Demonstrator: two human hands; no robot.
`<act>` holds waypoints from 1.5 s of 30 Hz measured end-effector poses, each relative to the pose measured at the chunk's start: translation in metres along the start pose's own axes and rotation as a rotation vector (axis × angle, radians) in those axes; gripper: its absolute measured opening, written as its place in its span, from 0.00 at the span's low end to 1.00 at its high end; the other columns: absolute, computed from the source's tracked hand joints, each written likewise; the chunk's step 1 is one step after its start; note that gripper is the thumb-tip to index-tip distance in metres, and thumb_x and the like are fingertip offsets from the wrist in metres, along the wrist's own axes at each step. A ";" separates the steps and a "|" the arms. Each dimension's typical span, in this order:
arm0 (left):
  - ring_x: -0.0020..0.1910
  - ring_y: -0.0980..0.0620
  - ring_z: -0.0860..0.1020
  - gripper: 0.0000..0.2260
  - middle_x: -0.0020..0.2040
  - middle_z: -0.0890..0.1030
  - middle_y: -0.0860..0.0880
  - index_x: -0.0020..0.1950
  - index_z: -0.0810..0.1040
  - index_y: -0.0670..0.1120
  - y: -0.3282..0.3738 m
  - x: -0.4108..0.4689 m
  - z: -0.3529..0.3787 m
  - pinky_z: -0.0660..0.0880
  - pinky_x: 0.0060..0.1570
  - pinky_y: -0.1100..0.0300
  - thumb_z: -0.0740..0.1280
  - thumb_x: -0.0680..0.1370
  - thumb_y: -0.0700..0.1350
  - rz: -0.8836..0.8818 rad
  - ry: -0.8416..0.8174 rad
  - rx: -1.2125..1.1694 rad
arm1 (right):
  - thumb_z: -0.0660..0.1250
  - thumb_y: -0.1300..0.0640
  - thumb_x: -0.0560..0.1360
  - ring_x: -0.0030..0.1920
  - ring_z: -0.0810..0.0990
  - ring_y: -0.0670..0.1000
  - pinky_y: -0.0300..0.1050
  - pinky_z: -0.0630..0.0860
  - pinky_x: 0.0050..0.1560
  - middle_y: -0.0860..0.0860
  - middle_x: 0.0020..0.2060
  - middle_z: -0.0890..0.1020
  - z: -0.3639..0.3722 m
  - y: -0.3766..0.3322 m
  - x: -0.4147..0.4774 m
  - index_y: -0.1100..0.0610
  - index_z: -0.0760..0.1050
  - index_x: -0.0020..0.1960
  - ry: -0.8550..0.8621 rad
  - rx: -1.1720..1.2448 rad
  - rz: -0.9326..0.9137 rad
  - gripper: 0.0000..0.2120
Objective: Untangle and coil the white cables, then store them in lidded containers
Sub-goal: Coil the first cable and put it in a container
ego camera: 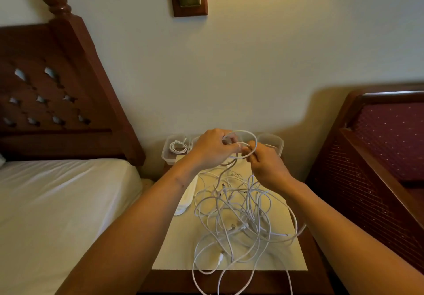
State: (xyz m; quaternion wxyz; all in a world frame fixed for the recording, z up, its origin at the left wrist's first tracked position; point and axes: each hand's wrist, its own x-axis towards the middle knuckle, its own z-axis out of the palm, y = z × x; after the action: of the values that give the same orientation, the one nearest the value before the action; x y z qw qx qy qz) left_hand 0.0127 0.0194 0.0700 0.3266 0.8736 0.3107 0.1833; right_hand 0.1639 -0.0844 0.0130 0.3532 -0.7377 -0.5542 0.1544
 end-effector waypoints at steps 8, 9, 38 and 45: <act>0.26 0.53 0.54 0.14 0.31 0.61 0.50 0.33 0.69 0.50 0.018 0.016 -0.019 0.51 0.23 0.66 0.69 0.76 0.46 -0.290 0.180 -0.847 | 0.56 0.54 0.86 0.46 0.75 0.52 0.52 0.66 0.48 0.45 0.42 0.79 0.048 0.046 -0.034 0.46 0.70 0.47 0.062 -0.124 0.150 0.09; 0.27 0.53 0.54 0.14 0.33 0.61 0.49 0.30 0.70 0.50 0.020 0.015 -0.022 0.51 0.24 0.66 0.69 0.74 0.48 -0.304 0.194 -0.891 | 0.56 0.54 0.86 0.45 0.77 0.51 0.52 0.69 0.47 0.45 0.43 0.81 0.049 0.050 -0.033 0.46 0.71 0.49 0.074 -0.073 0.154 0.09; 0.32 0.48 0.75 0.23 0.25 0.74 0.55 0.29 0.78 0.56 -0.018 0.038 0.055 0.71 0.37 0.52 0.63 0.84 0.52 -0.161 0.206 -0.230 | 0.63 0.66 0.81 0.55 0.82 0.47 0.47 0.81 0.59 0.49 0.55 0.84 -0.014 -0.011 0.012 0.54 0.80 0.63 0.437 0.547 0.169 0.15; 0.20 0.57 0.63 0.21 0.24 0.67 0.52 0.35 0.73 0.45 -0.010 0.034 0.053 0.61 0.22 0.64 0.61 0.86 0.53 -0.310 0.206 -0.563 | 0.64 0.48 0.83 0.65 0.72 0.44 0.49 0.70 0.64 0.38 0.62 0.77 0.065 0.029 -0.055 0.41 0.75 0.64 0.324 0.141 0.086 0.11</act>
State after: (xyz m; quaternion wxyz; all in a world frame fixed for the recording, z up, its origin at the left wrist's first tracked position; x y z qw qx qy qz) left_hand 0.0617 0.0236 0.0293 0.5461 0.6682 0.4085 0.2974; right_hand 0.1257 -0.1167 -0.0618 0.4819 -0.7492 -0.4460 0.0871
